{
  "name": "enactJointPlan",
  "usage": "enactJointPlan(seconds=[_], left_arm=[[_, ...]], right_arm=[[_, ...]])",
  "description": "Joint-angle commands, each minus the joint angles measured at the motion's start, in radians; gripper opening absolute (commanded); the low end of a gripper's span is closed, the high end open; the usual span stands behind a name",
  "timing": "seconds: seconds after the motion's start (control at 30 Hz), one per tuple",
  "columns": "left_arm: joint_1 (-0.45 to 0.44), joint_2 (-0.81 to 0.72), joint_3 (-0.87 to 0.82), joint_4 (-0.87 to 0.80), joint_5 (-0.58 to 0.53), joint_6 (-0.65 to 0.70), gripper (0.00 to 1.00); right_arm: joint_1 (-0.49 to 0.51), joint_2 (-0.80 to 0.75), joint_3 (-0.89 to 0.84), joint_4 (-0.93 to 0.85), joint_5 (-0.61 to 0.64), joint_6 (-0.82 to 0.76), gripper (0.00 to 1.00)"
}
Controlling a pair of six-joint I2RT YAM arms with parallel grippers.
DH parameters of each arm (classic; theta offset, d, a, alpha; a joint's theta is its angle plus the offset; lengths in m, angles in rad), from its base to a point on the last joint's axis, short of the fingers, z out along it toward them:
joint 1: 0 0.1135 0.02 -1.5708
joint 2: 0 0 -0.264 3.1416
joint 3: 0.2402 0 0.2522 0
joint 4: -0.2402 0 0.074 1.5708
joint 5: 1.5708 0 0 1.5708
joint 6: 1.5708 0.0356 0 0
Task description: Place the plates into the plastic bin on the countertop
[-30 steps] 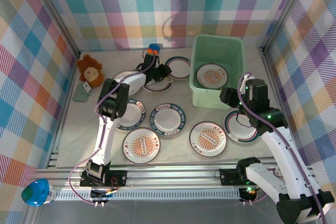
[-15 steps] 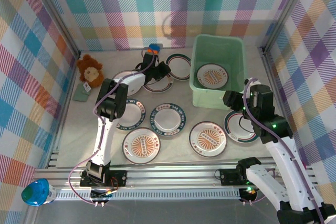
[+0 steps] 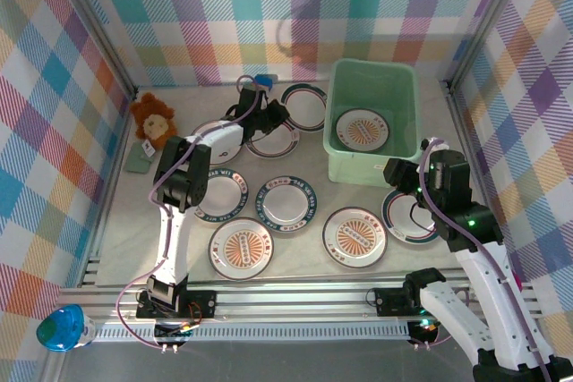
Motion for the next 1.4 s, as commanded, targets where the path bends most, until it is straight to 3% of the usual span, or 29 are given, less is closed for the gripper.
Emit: enactJointPlan(seconds=[0.0, 0.27, 0.6, 0.9, 1.17, 1.37], left_arm=[[-0.007, -0.109, -0.020, 0.093, 0.027, 0.006, 0.00], [0.003, -0.261, -0.132, 0.111, 0.010, 0.057, 0.00], [0.034, -0.461, -0.146, -0.009, 0.005, 0.155, 0.00], [0.004, -0.516, -0.072, -0.111, 0.134, 0.161, 0.00], [-0.060, -0.507, -0.060, -0.080, 0.209, 0.090, 0.00], [-0.116, -0.485, -0.065, -0.019, 0.214, 0.040, 0.00]], right_arm=[[0.002, -0.002, 0.025, 0.007, 0.000, 0.027, 0.54], [0.003, 0.039, 0.075, 0.024, -0.042, 0.052, 0.56], [0.003, 0.079, 0.130, 0.049, -0.101, 0.075, 0.64], [0.003, 0.189, 0.213, 0.131, -0.240, 0.061, 0.69], [0.003, 0.307, 0.276, 0.240, -0.398, 0.096, 0.68], [0.003, 0.369, 0.270, 0.302, -0.384, 0.146, 0.62]])
